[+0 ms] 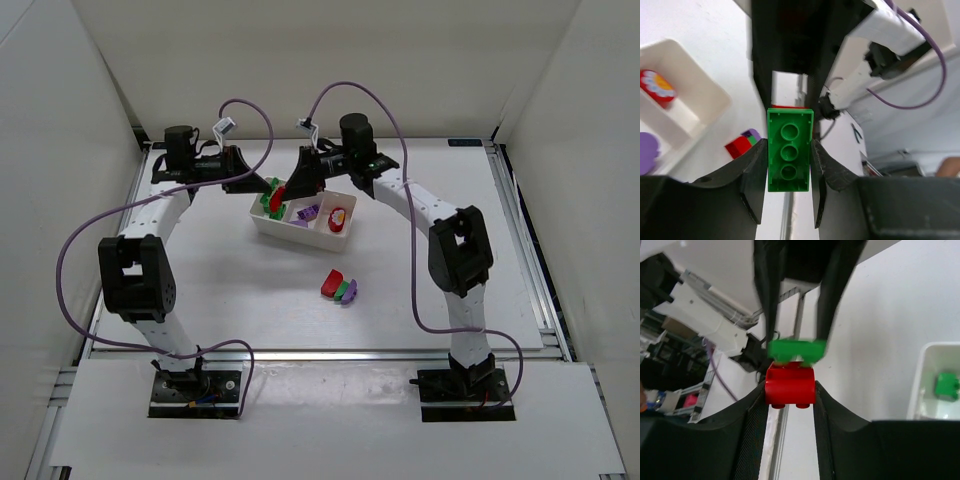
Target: Sort the legos into containers by color
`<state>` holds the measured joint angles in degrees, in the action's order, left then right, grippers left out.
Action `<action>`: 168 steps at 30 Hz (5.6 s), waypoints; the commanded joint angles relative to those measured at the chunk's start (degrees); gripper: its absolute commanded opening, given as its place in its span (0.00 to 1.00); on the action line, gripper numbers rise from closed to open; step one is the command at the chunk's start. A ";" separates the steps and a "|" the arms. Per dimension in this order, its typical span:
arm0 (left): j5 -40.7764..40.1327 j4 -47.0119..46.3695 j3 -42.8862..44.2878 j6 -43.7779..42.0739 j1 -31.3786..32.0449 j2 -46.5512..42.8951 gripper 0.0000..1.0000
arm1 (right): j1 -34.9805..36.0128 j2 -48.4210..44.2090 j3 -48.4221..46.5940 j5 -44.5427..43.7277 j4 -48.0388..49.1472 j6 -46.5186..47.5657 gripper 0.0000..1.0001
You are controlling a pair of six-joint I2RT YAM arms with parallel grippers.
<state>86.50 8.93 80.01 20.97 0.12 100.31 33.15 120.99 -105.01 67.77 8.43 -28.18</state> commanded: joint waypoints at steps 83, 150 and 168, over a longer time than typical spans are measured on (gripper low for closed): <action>-47.94 18.23 15.36 -19.82 11.57 -1.58 0.77 | -8.71 -31.85 28.69 -26.65 -45.94 66.05 0.91; -46.16 35.10 -3.54 -95.67 40.04 7.53 1.00 | -23.92 -59.55 47.44 -40.17 -52.72 56.40 0.92; -45.98 33.35 -1.97 -94.37 41.89 9.90 0.96 | -23.92 -59.29 47.88 -40.08 -52.63 55.08 0.91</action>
<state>38.65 42.94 75.42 -74.41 41.17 111.13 9.43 61.67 -57.25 27.14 -44.91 27.38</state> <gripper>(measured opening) 0.971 0.916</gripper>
